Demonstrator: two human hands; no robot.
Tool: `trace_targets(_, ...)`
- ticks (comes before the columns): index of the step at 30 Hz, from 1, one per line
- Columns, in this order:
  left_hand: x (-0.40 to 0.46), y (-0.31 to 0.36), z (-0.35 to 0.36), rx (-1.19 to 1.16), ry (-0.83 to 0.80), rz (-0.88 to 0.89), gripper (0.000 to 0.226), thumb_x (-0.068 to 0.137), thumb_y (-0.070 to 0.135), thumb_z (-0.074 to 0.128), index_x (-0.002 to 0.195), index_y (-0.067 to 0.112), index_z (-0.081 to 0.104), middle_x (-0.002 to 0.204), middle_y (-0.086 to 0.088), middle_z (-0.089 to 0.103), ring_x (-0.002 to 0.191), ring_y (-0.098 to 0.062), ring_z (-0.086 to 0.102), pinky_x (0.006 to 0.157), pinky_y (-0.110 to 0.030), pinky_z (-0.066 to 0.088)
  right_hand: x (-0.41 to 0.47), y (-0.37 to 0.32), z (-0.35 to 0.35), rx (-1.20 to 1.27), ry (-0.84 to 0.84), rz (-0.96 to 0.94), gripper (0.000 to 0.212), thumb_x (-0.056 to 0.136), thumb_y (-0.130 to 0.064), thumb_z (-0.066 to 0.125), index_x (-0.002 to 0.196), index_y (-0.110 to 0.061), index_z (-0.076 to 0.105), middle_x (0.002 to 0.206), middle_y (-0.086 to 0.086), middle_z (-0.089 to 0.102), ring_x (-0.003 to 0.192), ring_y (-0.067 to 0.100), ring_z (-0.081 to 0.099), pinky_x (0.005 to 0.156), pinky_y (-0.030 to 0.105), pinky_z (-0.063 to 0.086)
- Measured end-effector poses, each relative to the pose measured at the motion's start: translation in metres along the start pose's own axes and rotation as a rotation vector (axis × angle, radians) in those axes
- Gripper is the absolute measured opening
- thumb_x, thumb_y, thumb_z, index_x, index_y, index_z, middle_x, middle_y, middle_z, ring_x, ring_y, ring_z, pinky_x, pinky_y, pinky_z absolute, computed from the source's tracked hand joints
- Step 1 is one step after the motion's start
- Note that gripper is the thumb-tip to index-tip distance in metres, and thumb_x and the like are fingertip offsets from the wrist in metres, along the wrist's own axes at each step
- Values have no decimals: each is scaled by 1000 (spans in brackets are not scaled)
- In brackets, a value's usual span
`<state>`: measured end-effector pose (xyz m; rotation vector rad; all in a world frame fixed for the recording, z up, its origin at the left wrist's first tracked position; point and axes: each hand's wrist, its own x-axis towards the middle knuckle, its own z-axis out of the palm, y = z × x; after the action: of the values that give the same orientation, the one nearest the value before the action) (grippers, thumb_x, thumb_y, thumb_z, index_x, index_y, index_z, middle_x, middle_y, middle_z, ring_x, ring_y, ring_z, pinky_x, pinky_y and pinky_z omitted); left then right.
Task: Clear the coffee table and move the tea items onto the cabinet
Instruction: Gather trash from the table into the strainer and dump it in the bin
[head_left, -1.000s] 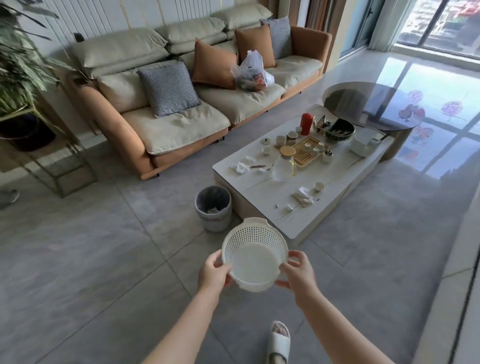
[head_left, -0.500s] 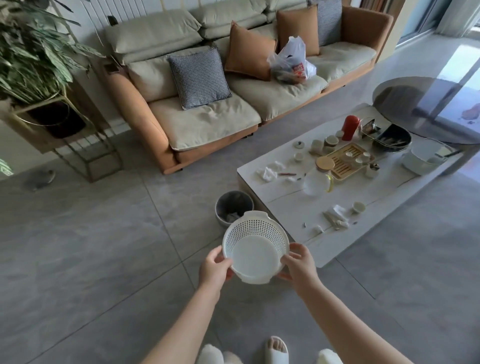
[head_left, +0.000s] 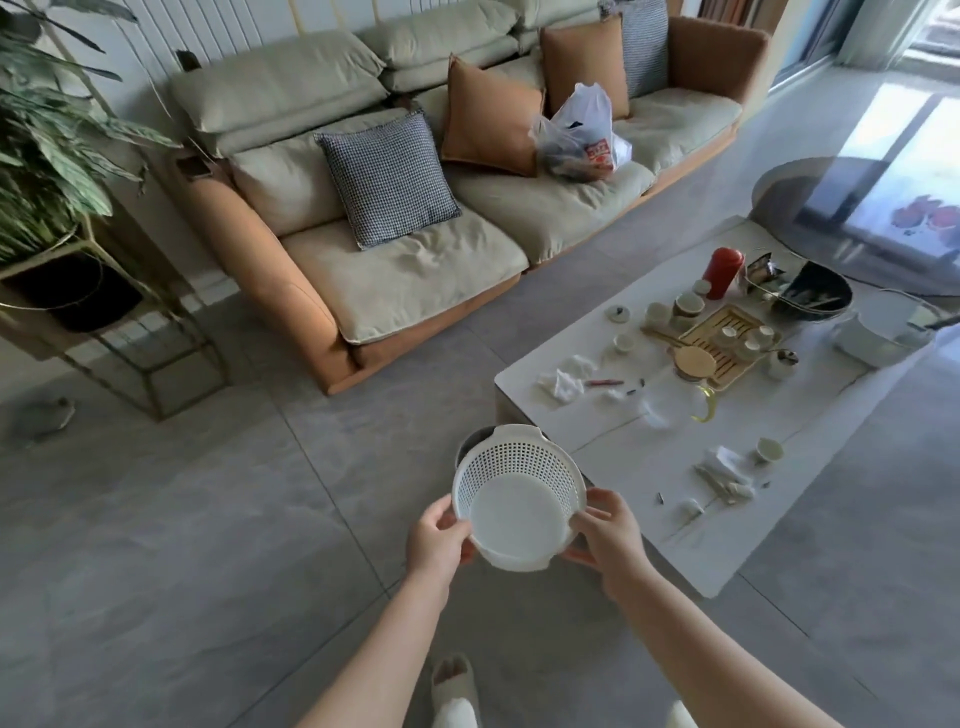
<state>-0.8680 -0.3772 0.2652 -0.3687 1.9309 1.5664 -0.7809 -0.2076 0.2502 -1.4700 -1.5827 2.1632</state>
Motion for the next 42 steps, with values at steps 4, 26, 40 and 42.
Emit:
trace_targets(4, 40, 38, -26, 44, -45, 22, 45, 84, -3, 55, 125, 15, 56, 93, -3, 64, 64, -14, 60, 45, -16, 49, 14, -12, 44, 60, 52, -4, 30, 78, 4, 57, 97, -20, 54, 105, 11, 65, 91, 35, 67, 63, 40, 59)
trace_targets(26, 227, 143, 18, 267, -96, 17, 41, 87, 1, 57, 125, 17, 58, 106, -7, 66, 85, -23, 65, 59, -27, 54, 170, -98, 114, 179, 184, 102, 32, 83, 0, 59, 105, -22, 52, 103, 5, 59, 96, 27, 62, 59, 34, 60)
trace_targets(40, 364, 229, 37, 402, -331, 45, 40, 87, 4, 57, 123, 21, 58, 103, -3, 66, 88, -19, 65, 57, -21, 53, 252, -153, 182, 362, 366, 78, 50, 87, -6, 59, 134, -17, 45, 119, 11, 60, 100, 27, 63, 71, 40, 59)
trace_targets(42, 387, 242, 39, 458, -394, 58, 40, 85, 3, 57, 123, 18, 58, 102, -4, 66, 86, -18, 63, 60, -24, 51, 260, -155, 196, 403, 429, 76, 49, 87, -7, 59, 133, -18, 46, 118, 11, 60, 100, 27, 63, 71, 40, 59)
